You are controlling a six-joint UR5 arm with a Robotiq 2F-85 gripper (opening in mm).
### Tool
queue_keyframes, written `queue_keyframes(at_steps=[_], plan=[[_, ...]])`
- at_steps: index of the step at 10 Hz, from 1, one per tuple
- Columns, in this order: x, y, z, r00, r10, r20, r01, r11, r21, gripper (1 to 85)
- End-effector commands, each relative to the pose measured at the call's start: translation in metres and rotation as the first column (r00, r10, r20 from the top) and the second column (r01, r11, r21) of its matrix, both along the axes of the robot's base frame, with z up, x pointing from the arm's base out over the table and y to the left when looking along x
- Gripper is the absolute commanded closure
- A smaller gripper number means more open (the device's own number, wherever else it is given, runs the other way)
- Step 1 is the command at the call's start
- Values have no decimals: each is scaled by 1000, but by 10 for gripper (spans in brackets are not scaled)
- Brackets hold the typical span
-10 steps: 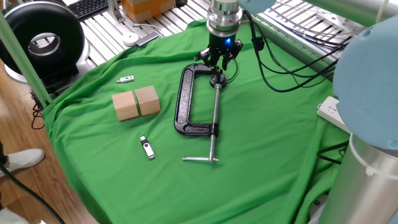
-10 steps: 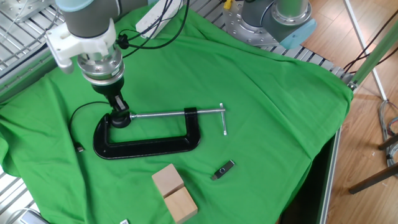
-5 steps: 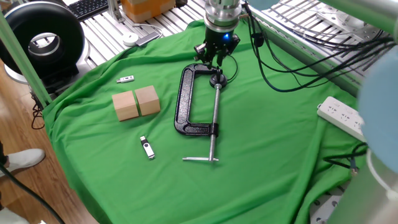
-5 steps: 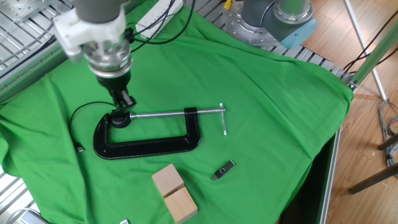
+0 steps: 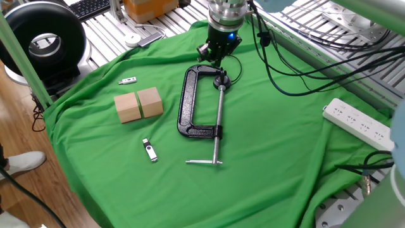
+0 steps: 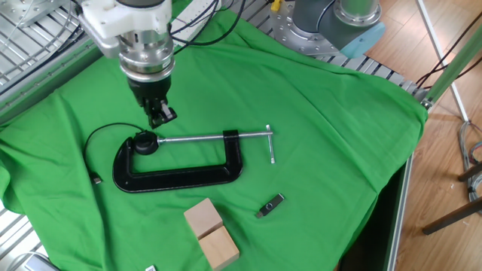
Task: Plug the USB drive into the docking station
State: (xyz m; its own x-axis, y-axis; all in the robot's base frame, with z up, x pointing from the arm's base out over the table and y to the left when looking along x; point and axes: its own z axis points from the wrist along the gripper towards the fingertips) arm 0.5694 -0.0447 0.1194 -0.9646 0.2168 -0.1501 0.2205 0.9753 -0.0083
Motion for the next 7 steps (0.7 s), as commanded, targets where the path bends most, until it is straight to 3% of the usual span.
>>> queue_keyframes(at_steps=[1, 4, 7], plan=[[2, 5, 5, 1000, -15, 24, 14, 1000, 13, 840], [6, 5, 8, 999, -2, 41, 1, 1000, 6, 840], [15, 34, 14, 998, 0, 67, -5, 997, 76, 840]])
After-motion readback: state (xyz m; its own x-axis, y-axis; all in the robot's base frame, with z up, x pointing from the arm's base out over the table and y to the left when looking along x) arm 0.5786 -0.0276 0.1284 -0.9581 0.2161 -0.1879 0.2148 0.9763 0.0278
